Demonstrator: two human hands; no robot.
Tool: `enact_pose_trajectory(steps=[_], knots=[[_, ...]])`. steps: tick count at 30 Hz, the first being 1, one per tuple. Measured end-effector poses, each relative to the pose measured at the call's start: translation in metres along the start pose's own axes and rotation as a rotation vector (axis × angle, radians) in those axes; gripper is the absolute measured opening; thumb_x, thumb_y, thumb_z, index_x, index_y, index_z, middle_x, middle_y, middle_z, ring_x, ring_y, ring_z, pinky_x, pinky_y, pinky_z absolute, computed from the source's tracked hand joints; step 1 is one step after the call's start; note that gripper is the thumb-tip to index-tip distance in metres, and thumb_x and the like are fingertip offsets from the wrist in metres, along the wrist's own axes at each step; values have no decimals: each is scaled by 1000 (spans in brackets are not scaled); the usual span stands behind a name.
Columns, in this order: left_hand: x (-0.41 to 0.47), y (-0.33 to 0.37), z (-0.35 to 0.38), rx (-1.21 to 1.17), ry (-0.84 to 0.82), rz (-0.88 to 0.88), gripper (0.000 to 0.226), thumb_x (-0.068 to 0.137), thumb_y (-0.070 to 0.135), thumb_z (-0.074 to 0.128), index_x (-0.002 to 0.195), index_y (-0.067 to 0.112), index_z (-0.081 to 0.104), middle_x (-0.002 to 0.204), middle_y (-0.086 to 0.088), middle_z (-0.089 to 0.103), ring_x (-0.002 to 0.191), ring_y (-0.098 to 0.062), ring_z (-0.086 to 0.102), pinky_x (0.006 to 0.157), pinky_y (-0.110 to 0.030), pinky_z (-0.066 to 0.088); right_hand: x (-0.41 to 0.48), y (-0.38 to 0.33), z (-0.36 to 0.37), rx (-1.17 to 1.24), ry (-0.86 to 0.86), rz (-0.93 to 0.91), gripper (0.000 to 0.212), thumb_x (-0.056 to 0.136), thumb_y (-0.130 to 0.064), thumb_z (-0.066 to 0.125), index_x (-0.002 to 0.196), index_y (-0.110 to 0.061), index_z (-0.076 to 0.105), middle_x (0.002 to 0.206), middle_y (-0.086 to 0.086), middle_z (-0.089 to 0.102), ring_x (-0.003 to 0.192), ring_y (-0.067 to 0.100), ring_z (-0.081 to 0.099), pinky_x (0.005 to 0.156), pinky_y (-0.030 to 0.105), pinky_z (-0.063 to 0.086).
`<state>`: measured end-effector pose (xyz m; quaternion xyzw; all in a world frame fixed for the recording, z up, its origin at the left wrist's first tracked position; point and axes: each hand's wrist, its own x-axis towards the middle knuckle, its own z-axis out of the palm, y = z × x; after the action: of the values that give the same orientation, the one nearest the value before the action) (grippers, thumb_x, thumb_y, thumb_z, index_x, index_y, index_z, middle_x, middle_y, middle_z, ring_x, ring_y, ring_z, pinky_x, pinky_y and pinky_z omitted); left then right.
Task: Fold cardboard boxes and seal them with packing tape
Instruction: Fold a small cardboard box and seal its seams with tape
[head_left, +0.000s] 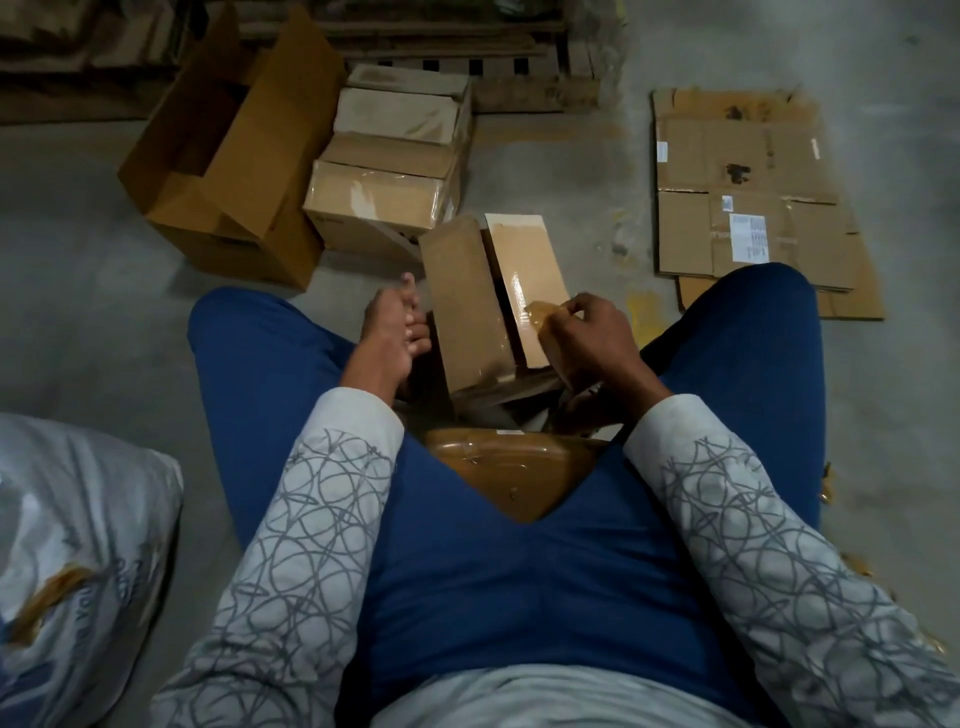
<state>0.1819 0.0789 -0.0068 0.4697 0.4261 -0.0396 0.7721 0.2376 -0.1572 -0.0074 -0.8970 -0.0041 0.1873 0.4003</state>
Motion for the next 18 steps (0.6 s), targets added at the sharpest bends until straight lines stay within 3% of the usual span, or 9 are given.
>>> enact_pose_trajectory(steps=[4, 8, 12, 15, 18], knots=[[19, -10, 5, 220, 129, 34, 23, 102, 25, 45, 82, 18, 54, 61, 4, 42, 47, -8, 35, 44, -24, 30, 4, 3, -6, 23, 57, 48, 29, 96, -33, 58, 115, -14, 67, 112, 11, 68, 98, 29, 64, 83, 38, 56], [39, -22, 13, 384, 168, -54, 26, 103, 20, 41, 84, 15, 58, 66, 1, 52, 54, -9, 44, 50, -23, 38, 2, 5, 2, 17, 59, 43, 28, 94, -34, 58, 113, -16, 68, 114, 11, 69, 99, 29, 64, 87, 44, 57], [49, -24, 13, 327, 164, -118, 22, 103, 16, 39, 105, 10, 61, 81, -4, 63, 65, -14, 58, 56, -25, 47, 4, 4, 8, -35, 21, 9, 25, 95, -34, 57, 111, -18, 68, 116, 10, 68, 98, 28, 63, 83, 39, 55], [48, -17, 17, 205, 103, -85, 21, 103, 8, 36, 120, 7, 50, 102, -12, 68, 89, -24, 68, 75, -34, 55, 7, 3, 8, -60, 18, -9, 24, 95, -35, 57, 109, -19, 68, 117, 11, 69, 98, 29, 63, 85, 39, 55], [40, -15, 20, 215, 34, -122, 25, 102, 22, 45, 122, 11, 54, 117, -13, 65, 97, -24, 62, 77, -36, 49, 10, 2, 8, -63, 6, -3, 25, 96, -34, 57, 111, -18, 68, 118, 11, 68, 98, 27, 62, 86, 39, 55]])
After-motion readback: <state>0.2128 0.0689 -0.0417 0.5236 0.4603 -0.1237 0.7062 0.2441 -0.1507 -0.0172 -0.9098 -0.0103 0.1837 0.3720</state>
